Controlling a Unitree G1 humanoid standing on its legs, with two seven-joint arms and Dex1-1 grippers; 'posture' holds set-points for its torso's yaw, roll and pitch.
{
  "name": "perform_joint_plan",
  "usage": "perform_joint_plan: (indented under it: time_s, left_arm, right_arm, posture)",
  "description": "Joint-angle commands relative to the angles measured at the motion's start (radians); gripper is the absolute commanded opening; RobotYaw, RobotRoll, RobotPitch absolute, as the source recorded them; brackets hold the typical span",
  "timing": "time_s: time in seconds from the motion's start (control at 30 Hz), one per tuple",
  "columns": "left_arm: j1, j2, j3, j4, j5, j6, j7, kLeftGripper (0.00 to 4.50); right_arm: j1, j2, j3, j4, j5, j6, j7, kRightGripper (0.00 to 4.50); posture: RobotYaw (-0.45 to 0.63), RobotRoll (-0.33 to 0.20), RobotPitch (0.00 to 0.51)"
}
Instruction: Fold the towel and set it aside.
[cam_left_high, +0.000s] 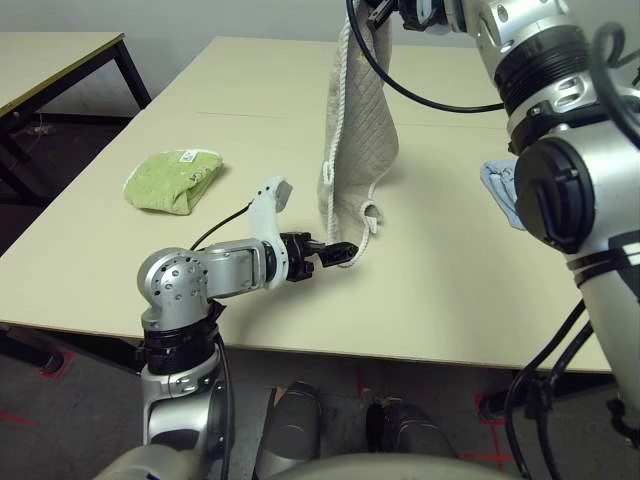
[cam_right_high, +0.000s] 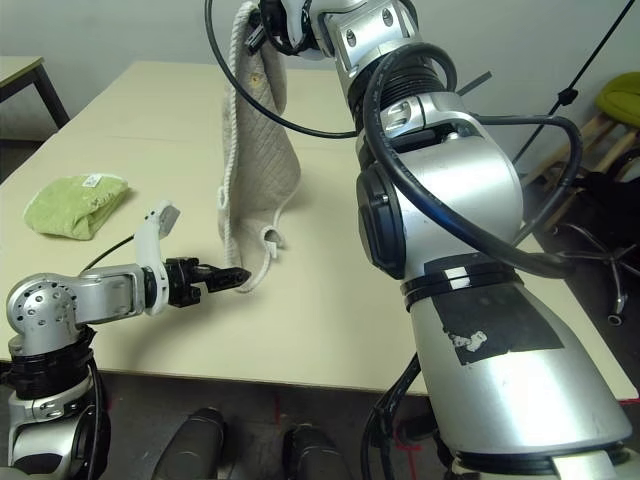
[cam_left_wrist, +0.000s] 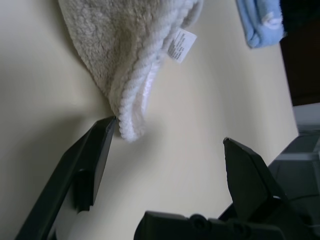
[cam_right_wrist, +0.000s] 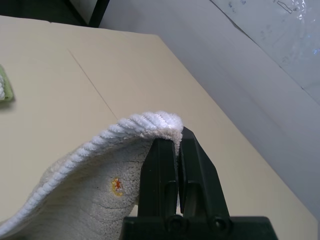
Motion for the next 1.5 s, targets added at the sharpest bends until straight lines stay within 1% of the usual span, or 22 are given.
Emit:
perform_joint_plan:
  time_s: [0.03,0.1,0.23,0.37,0.43,0.5,0.53,0.6,0.7,0.73,0.87,0.9,1.0,1.17,1.23,1.4,1.5]
  left_arm:
    - [-0.006,0.016,-0.036,0.056,0.078,-0.057,-0.024,4.5]
    - [-0.004,0.035,-0.055,0.073,0.105,-0.081,-0.047,4.5]
    - [-0.007,0.02,-0.041,0.1,0.134,-0.118,-0.073,4.5]
    - [-0.003,0.015,-0.059,0.11,0.154,-0.136,-0.106,4.5]
    - [0.001,0.009,-0.064,0.115,0.164,-0.146,-0.117,4.12]
    - [0.002,0.0,-0.063,0.12,0.175,-0.156,-0.125,3.62]
    - [0.002,-0.008,-0.058,0.124,0.179,-0.16,-0.126,3.23]
    - [0.004,-0.012,-0.055,0.128,0.183,-0.163,-0.134,2.68]
    - [0.009,-0.012,-0.053,0.13,0.191,-0.172,-0.146,1.65]
    - [0.01,-0.014,-0.05,0.13,0.195,-0.175,-0.146,1.41]
    - [0.007,-0.011,-0.044,0.135,0.204,-0.184,-0.158,0.1]
    - [0.006,-0.009,-0.042,0.135,0.205,-0.184,-0.162,0.04]
    - [0.001,0.017,-0.028,0.132,0.203,-0.186,-0.186,0.04]
    - [-0.018,0.081,-0.001,0.131,0.194,-0.192,-0.238,0.04]
    - [-0.022,0.109,-0.007,0.123,0.192,-0.198,-0.264,0.04]
    - [-0.035,0.186,0.008,0.09,0.164,-0.213,-0.344,0.04]
    - [-0.06,0.266,0.045,0.086,0.134,-0.204,-0.401,0.04]
  right_arm:
    - [-0.004,-0.001,-0.005,0.006,0.006,-0.003,0.013,0.04]
    - [-0.005,-0.003,-0.005,0.006,0.005,-0.002,0.016,0.04]
    - [-0.006,-0.006,-0.004,0.005,0.005,-0.001,0.021,0.04]
    - [-0.005,-0.006,-0.004,0.005,0.005,-0.001,0.027,0.04]
    - [-0.004,-0.006,-0.003,0.004,0.005,-0.001,0.03,0.0]
    - [-0.004,-0.006,-0.003,0.004,0.004,-0.001,0.033,0.0]
    - [-0.004,-0.007,-0.003,0.004,0.004,-0.001,0.034,0.0]
    - [-0.004,-0.008,-0.003,0.004,0.005,-0.001,0.038,0.0]
    - [0.0,-0.011,-0.003,0.003,0.006,-0.001,0.047,0.0]
    - [0.002,-0.013,-0.003,0.003,0.006,-0.002,0.051,0.0]
    - [0.013,-0.024,-0.007,0.001,0.011,-0.002,0.063,0.0]
    - [0.016,-0.027,-0.008,0.0,0.013,-0.002,0.067,0.0]
    - [0.028,-0.039,-0.008,-0.003,0.018,-0.002,0.086,0.0]
    - [0.05,-0.066,-0.011,-0.009,0.029,0.004,0.123,0.0]
    - [0.057,-0.077,-0.013,-0.011,0.034,0.004,0.135,0.0]
    - [0.083,-0.119,-0.02,-0.023,0.061,0.014,0.246,0.0]
    - [0.118,-0.167,-0.015,-0.037,0.074,0.03,0.357,0.0]
  posture:
    - [0.21,0.0,0.104]
    - [0.2,0.0,0.104]
    - [0.2,0.0,0.104]
    - [0.2,0.0,0.104]
    - [0.2,0.0,0.104]
    - [0.2,0.0,0.101]
    - [0.2,0.0,0.101]
    - [0.2,0.0,0.101]
    - [0.19,0.0,0.099]
    - [0.19,0.0,0.099]
    - [0.19,0.0,0.092]
    - [0.19,0.0,0.092]
    - [0.19,0.0,0.085]
    - [0.18,0.0,0.077]
    - [0.18,0.0,0.077]
    - [0.19,0.0,0.077]
    - [0.19,0.0,0.077]
